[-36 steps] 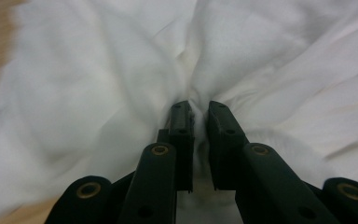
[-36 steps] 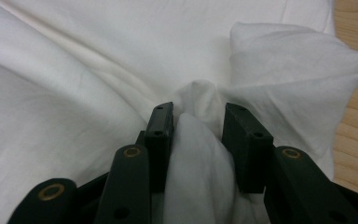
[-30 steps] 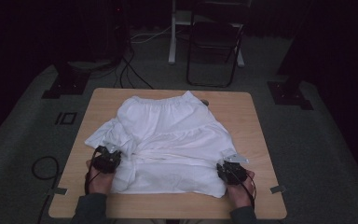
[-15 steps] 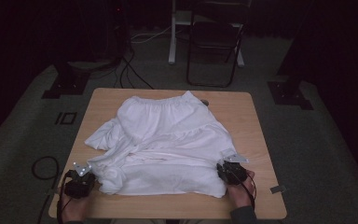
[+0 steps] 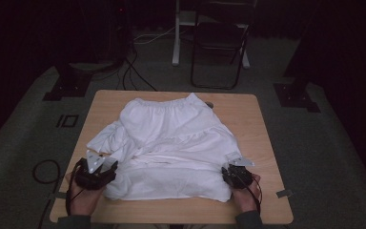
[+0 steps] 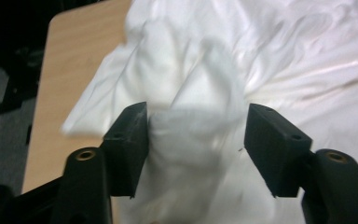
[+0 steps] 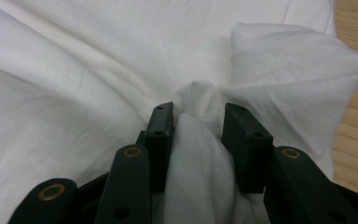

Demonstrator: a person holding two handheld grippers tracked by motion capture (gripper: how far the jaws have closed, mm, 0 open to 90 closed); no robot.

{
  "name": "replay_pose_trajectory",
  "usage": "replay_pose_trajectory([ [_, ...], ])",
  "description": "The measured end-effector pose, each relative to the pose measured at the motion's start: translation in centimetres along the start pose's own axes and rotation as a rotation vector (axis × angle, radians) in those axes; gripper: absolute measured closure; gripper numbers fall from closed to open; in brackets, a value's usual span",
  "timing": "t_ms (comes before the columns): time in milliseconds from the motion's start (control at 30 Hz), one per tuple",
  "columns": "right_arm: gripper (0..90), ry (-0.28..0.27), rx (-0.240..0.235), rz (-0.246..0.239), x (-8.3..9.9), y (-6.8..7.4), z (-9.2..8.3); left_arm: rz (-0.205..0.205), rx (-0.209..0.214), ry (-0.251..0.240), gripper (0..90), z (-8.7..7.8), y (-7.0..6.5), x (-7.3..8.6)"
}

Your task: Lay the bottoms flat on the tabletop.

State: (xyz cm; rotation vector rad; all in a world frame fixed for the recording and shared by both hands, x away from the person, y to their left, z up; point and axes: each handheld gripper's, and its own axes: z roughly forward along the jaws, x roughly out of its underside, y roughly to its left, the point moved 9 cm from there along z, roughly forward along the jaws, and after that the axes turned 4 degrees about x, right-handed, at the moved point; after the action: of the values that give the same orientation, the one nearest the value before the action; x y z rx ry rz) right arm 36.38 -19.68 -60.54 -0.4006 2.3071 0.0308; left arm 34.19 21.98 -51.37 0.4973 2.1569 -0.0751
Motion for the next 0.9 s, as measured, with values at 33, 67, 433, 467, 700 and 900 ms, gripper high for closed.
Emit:
replay_pose_trajectory([
  [33, 63.8, 0.000, -0.001, 0.000, 0.0, 0.0, 0.0, 0.004, -0.002, 0.011, 37.6, 0.9, -0.1, -0.5],
  [67, 63.7, 0.000, -0.001, -0.001, 0.0, 0.0, 0.0, 0.004, 0.003, 0.024, 37.2, 2.1, -0.4, -0.9],
  [433, 63.8, -0.004, -0.007, -0.002, 0.0, 0.0, 0.0, -0.033, -0.055, 0.208, 83.4, 7.7, 0.9, 2.3],
  [467, 63.8, -0.004, -0.006, -0.003, 0.0, -0.1, 0.0, -0.041, -0.064, 0.203, 84.4, 7.2, 1.3, 2.8],
  [700, 63.9, -0.002, -0.006, -0.007, 0.0, 0.0, 0.0, -0.155, -0.124, 0.212, 85.2, 2.9, 4.8, 7.3],
  [900, 64.1, 0.001, -0.006, -0.011, 0.0, -0.1, 0.0, -0.237, -0.177, 0.266, 85.4, -0.2, 6.9, 11.7],
])
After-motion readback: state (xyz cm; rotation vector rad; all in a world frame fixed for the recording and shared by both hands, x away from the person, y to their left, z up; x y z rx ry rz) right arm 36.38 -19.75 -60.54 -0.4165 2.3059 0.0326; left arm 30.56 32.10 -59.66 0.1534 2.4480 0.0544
